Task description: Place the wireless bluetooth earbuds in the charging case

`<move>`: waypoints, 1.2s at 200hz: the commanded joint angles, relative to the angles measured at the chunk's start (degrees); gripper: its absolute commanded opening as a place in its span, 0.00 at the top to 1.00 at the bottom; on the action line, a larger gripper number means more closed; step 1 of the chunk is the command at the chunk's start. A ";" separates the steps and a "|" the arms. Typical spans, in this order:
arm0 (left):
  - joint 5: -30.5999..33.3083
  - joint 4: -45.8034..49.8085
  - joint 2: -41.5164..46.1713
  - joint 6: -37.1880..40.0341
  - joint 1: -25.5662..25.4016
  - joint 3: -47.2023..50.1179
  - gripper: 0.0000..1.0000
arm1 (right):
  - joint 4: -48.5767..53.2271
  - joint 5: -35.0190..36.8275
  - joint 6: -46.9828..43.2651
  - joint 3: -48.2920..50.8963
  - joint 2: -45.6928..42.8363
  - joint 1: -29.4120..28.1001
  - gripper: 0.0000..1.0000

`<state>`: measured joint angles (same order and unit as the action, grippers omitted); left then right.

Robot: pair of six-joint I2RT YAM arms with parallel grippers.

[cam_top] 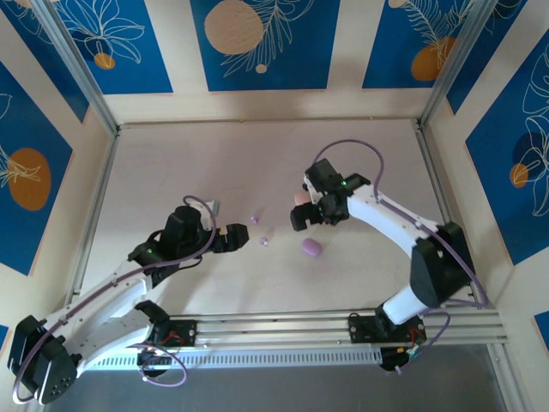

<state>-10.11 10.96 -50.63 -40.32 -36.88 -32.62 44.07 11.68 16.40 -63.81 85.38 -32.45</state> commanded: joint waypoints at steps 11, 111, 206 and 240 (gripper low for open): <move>6.19 -5.80 3.19 3.19 -6.38 -0.70 0.00 | -4.95 -2.48 5.63 7.92 -11.91 -4.90 0.01; 16.40 -15.55 -0.22 8.63 -18.75 0.23 0.00 | -11.91 -6.91 13.64 24.10 -32.03 -2.38 0.01; 29.79 -3.25 -7.40 2.86 -18.66 -5.10 0.00 | -14.59 -8.31 17.13 24.73 -29.39 5.62 0.01; 30.21 2.85 -10.88 3.63 -18.66 -9.10 0.00 | -14.83 -8.14 15.32 22.80 -24.81 6.27 0.01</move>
<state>17.12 7.84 -60.23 -36.21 -55.22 -38.54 29.74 4.45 32.14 -39.31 57.82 -26.81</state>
